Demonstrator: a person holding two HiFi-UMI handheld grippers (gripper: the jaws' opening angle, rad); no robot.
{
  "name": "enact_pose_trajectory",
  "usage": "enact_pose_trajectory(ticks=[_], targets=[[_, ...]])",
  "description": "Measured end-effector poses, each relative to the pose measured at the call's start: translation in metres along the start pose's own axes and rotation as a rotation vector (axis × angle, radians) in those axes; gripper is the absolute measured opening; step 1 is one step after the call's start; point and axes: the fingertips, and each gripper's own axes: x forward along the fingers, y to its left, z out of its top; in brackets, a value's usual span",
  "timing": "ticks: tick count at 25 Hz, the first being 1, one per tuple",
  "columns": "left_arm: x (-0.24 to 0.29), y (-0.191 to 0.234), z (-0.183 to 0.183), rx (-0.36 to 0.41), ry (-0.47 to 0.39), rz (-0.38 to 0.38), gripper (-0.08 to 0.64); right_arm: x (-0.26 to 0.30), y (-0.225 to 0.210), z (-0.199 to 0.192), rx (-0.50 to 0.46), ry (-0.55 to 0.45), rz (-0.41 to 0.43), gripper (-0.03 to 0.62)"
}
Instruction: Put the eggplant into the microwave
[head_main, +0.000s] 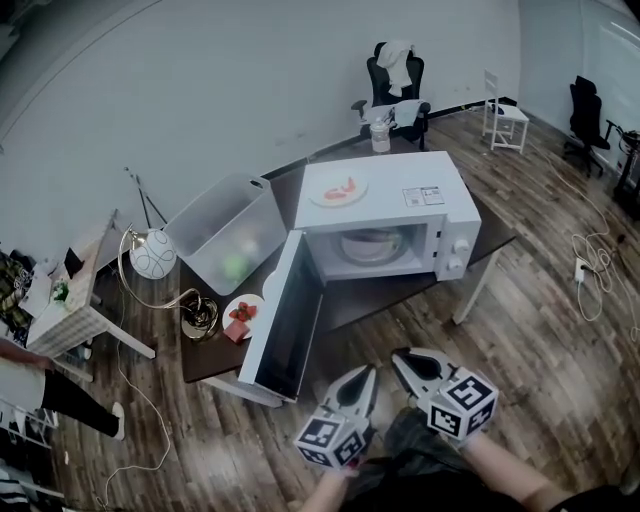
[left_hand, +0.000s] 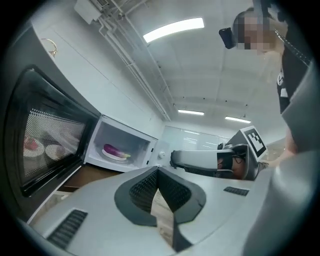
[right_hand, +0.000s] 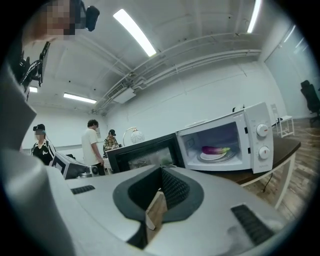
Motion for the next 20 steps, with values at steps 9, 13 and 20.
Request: enact_pose_trajectory(ticks=[9, 13, 20], targets=[[-0.029, -0.012, 0.019, 0.031, -0.048, 0.014, -0.006, -0.030, 0.025, 0.007, -0.021, -0.028, -0.004, 0.000], [-0.034, -0.014, 0.015, 0.031, -0.041, 0.018, -0.006, -0.032, 0.030, 0.008, -0.020, -0.037, 0.001, 0.000], [-0.032, -0.019, 0.017, 0.035, -0.045, 0.007, -0.006, -0.035, 0.032, 0.009, -0.014, -0.036, 0.005, 0.000]])
